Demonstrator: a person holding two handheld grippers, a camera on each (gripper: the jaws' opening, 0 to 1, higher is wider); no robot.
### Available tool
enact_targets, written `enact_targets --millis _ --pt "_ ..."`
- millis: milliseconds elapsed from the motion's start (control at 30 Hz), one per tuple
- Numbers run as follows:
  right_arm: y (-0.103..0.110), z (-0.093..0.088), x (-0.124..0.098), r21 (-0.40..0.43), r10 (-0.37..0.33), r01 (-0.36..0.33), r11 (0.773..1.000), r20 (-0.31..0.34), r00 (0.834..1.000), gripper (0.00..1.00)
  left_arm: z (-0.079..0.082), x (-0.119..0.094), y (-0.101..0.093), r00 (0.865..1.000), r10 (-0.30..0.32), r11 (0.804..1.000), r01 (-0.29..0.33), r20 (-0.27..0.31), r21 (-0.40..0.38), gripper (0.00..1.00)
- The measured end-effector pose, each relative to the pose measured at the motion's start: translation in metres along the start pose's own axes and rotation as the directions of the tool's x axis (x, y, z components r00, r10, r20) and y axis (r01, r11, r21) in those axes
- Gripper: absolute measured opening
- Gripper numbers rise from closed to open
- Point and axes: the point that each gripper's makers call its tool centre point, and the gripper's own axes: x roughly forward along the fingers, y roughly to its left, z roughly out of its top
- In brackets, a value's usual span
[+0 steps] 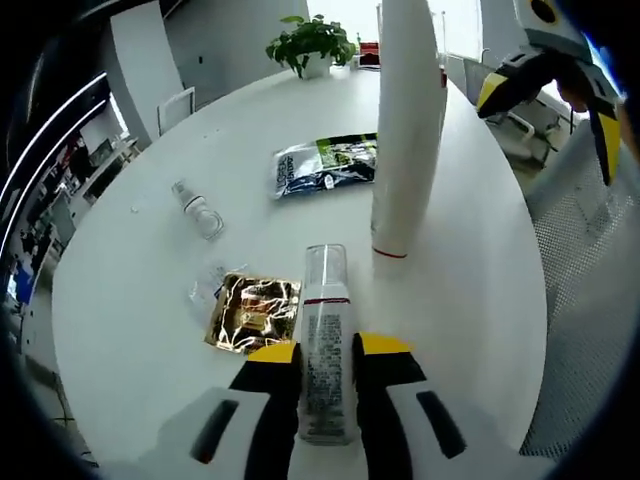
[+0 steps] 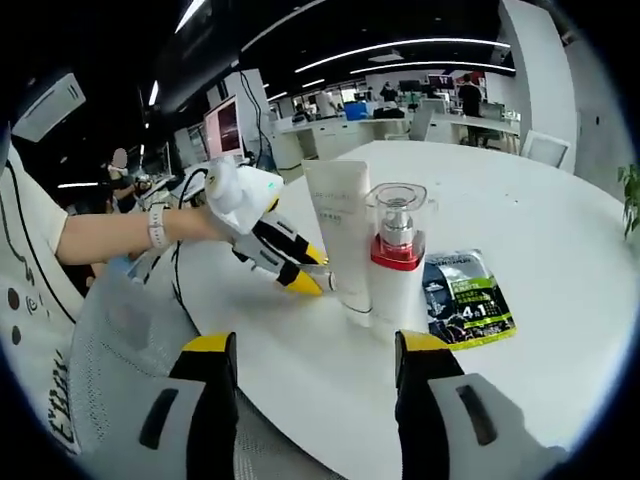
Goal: Arrange the skincare products in the storage area until every visible bottle or jar stands upright without overlapping.
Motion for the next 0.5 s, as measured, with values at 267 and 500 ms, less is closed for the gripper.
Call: enact_targets --millis 267,500 --pt "0.016 -0.003 0.012 0.050 0.051 -0.052 0.997 0.026 0.998 0.59 -0.002 -0.018 -0.003 0.999 0.015 0.996 -0.012 0.036 -0.088 0.17" --pt "0.027 0.001 0.019 0.076 0.095 -0.099 0.992 0.052 0.994 0.62 -0.003 -0.036 -0.007 0.998 0.027 0.992 -0.020 0.058 -0.122 0.17"
